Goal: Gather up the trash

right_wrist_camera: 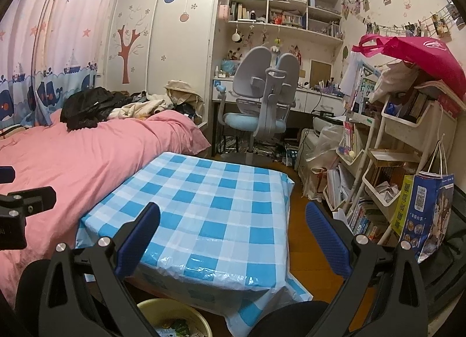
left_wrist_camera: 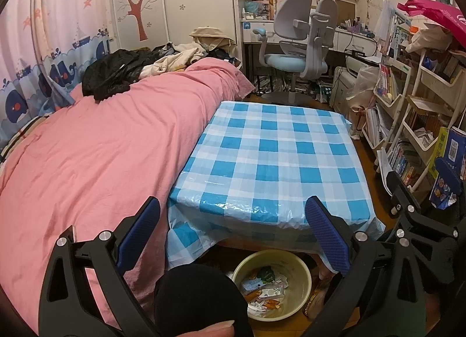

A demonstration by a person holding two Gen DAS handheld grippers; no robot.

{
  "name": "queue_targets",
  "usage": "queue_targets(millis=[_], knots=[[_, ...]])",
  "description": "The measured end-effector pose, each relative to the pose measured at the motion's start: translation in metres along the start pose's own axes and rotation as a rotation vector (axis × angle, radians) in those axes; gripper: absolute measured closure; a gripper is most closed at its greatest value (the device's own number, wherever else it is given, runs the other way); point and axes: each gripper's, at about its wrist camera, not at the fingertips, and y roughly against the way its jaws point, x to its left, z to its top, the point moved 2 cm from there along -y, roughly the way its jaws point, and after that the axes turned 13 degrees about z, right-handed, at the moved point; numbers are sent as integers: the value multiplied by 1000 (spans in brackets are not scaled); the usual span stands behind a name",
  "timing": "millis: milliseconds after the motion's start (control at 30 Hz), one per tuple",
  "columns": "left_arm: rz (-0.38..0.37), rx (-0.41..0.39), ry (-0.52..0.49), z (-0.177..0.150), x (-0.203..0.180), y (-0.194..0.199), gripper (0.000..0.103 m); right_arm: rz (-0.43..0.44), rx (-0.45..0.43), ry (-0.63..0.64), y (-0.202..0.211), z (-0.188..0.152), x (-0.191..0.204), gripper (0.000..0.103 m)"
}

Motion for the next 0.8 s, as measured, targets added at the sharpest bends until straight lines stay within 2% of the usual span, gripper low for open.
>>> queue_targets(millis=[400, 800], knots=[[-7, -16, 13, 13, -1, 1, 7, 8, 15, 2, -2, -1, 3, 7], [-19, -33, 26, 12, -3, -5, 7, 12, 35, 6, -10, -3, 2, 7]])
